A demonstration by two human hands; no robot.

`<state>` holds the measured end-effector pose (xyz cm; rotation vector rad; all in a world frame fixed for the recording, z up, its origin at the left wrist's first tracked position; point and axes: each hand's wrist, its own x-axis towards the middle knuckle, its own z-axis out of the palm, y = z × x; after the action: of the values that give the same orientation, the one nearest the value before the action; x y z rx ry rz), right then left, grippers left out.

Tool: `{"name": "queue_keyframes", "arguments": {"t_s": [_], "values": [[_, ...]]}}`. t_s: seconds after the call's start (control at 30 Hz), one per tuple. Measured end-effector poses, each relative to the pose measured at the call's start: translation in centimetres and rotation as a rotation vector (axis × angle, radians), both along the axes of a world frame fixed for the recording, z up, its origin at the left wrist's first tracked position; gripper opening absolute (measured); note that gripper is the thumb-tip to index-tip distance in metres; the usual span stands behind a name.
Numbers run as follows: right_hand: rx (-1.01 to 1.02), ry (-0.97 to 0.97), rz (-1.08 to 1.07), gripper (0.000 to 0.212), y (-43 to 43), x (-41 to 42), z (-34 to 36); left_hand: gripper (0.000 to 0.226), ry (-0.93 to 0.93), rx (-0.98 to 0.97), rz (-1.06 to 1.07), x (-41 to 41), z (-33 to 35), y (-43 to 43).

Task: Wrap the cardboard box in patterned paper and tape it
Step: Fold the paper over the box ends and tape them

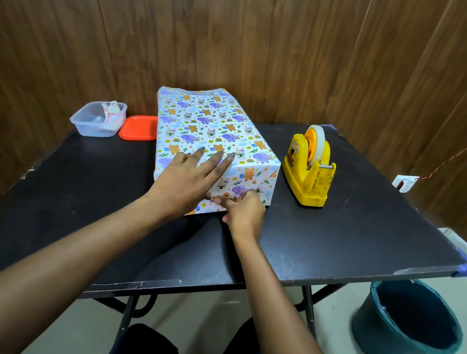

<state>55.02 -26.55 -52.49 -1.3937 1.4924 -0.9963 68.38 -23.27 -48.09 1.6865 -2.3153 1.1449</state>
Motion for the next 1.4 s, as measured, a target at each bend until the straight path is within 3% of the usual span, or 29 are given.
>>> {"name": "queue_keyframes", "arguments": {"t_s": [0.17, 0.3, 0.4, 0.57, 0.63, 0.7, 0.77, 0.87, 1.0, 1.1, 1.23, 1.4], "values": [[0.069, 0.004, 0.067, 0.037, -0.3, -0.6, 0.2, 0.102, 0.002, 0.057, 0.039, -0.2, 0.5, 0.2], [0.178, -0.106, 0.140, 0.032, 0.0, -2.8, 1.5, 0.076, 0.122, 0.127, 0.056, -0.7, 1.6, 0.4], [0.087, -0.155, 0.062, 0.018, -0.6, -5.7, 3.0, 0.058, 0.183, 0.082, 0.019, -1.7, 2.3, 0.3], [-0.310, 0.174, -0.314, 0.016, -4.2, -11.2, 6.2, 0.048, 0.243, 0.084, -0.058, -5.0, 2.9, -1.7], [-0.321, 0.270, -0.322, 0.021, -6.1, -12.8, 6.8, 0.048, 0.282, 0.114, -0.080, -6.6, 3.1, -2.7], [-0.194, 0.365, -0.261, 0.035, -7.9, -13.6, 7.1, 0.050, 0.296, 0.122, -0.088, -7.7, 3.1, -3.5], [-0.068, 0.285, -0.175, 0.040, -8.8, -14.1, 7.7, 0.047, 0.304, 0.123, -0.116, -8.5, 3.1, -4.0], [0.022, -0.039, -0.098, 0.026, -8.9, -14.5, 9.1, 0.040, 0.333, 0.123, -0.152, -9.9, 3.3, -4.6], [0.074, -0.204, -0.107, 0.033, -9.2, -14.6, 9.8, 0.043, 0.412, 0.125, -0.199, -11.2, 3.7, -4.9], [0.053, -0.253, -0.118, 0.034, -9.4, -14.9, 11.0, 0.042, 0.429, 0.125, -0.201, -11.5, 4.0, -4.9], [0.117, -0.192, -0.069, 0.005, -8.8, -15.5, 11.1, 0.045, 0.439, 0.144, -0.172, -11.3, 4.3, -4.9], [0.154, -0.298, -0.155, 0.031, -7.6, -15.2, 6.4, 0.046, 0.429, 0.167, -0.120, -10.3, 4.4, -4.4]]}}
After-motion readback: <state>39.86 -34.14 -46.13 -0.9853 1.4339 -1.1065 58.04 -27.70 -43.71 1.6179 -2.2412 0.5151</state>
